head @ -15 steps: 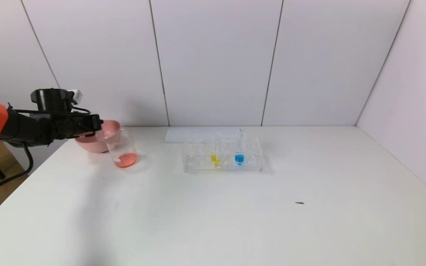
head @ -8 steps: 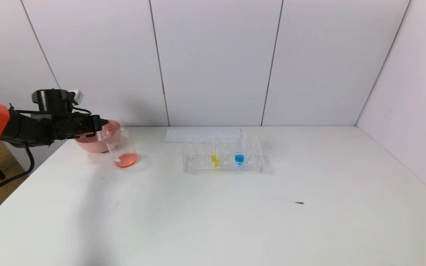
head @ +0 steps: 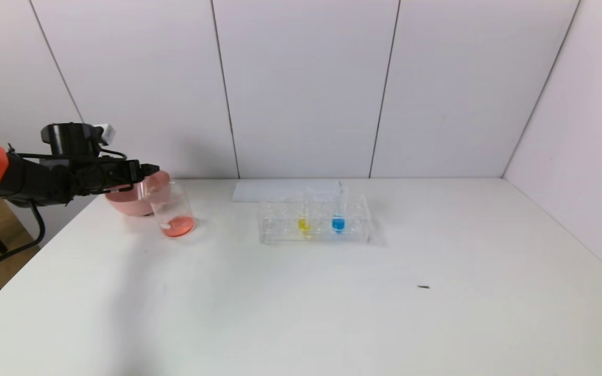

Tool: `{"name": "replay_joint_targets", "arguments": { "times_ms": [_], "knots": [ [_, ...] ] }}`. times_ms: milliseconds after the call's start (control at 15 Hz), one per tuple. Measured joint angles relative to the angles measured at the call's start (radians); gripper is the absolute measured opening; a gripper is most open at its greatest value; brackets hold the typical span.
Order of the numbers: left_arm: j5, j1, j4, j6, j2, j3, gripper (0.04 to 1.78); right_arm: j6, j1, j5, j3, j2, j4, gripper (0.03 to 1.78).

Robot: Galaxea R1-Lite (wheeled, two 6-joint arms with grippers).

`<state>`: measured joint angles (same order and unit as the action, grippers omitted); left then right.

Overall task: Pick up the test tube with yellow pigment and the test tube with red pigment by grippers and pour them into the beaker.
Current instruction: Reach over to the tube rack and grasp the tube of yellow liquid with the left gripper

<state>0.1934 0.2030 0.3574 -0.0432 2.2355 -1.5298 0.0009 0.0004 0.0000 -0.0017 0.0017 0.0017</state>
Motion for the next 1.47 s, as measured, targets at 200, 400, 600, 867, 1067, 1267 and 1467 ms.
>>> {"name": "replay_joint_targets", "arguments": {
  "times_ms": [200,400,600,867,1067,1267,1467],
  "knots": [
    [0.0,-0.001,0.001,0.002,-0.05,0.023,1.76,0.0,0.0,0.0,0.0,0.0,0.0,1.7],
    [0.0,-0.004,-0.003,0.006,-0.114,0.053,1.76,0.0,0.0,0.0,0.0,0.0,0.0,1.7],
    [0.002,-0.012,-0.006,0.012,-0.194,0.092,1.76,0.0,0.0,0.0,0.0,0.0,0.0,1.7],
    [0.008,-0.043,-0.007,0.024,-0.317,0.174,1.76,0.0,0.001,0.0,0.0,0.0,0.0,1.7],
    [0.014,-0.054,-0.008,0.061,-0.409,0.235,1.76,0.0,0.0,0.0,0.0,0.0,0.0,1.7],
    [0.015,-0.069,-0.009,0.073,-0.505,0.294,1.76,0.0,0.0,0.0,0.0,0.0,0.0,1.7],
    [0.016,-0.098,-0.013,0.093,-0.587,0.351,1.76,0.0,0.0,0.0,0.0,0.0,0.0,1.7]
  ]
}}
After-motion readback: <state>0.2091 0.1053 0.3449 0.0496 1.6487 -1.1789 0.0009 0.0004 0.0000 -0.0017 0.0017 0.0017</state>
